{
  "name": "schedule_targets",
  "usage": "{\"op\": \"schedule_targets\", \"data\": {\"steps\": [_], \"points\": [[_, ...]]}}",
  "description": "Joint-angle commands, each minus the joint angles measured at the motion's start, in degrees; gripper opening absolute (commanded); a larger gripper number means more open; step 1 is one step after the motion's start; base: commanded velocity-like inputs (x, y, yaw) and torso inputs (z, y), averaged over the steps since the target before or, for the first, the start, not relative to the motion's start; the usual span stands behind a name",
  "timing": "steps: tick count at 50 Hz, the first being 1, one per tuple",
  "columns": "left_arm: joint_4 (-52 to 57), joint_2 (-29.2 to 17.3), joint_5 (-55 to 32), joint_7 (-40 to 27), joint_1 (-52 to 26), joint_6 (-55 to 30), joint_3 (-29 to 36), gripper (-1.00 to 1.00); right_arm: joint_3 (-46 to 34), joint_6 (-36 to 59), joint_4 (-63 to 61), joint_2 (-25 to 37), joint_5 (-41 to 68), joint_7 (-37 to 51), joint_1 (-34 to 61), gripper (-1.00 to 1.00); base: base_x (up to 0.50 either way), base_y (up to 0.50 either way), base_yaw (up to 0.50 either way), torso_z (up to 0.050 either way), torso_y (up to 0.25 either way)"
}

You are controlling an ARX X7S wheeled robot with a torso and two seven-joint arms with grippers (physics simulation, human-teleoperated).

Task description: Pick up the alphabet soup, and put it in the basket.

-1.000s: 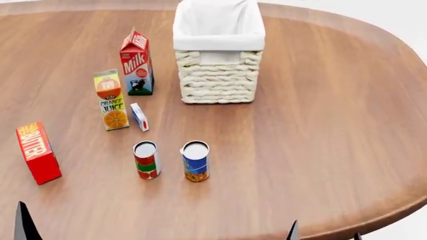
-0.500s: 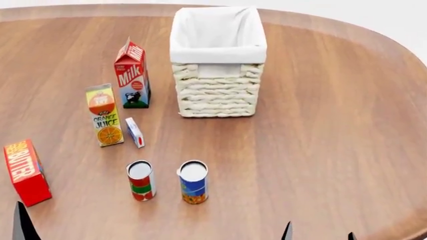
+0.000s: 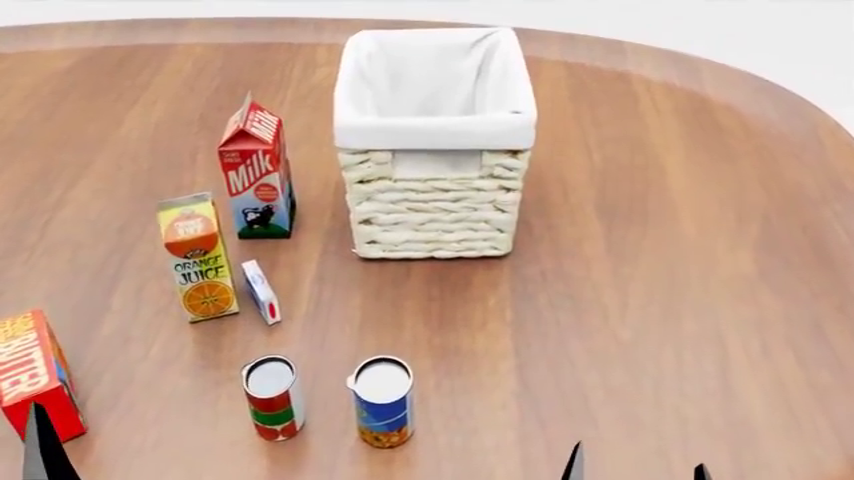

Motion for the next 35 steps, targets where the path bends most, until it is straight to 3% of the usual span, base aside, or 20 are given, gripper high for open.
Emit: {"op": "schedule_targets", "data": {"steps": [1, 35], "points": [[-0.3, -0.3, -0.1, -0.3, -0.2, 0.3, 0.4, 1.00, -0.2, 0.1, 0.1, 0.3, 0.9, 0.1, 0.2, 1.00, 0.17, 0.00, 0.00, 0.000, 0.000], [0.0, -1.2, -0.4, -1.6, 0.0, 0.6, 1.4, 1.00, -1.9, -1.3, 0.6, 0.8, -1.5, 1.5, 0.1, 1.00, 0.14, -0.08, 0.00, 0.000, 0.000]]}}
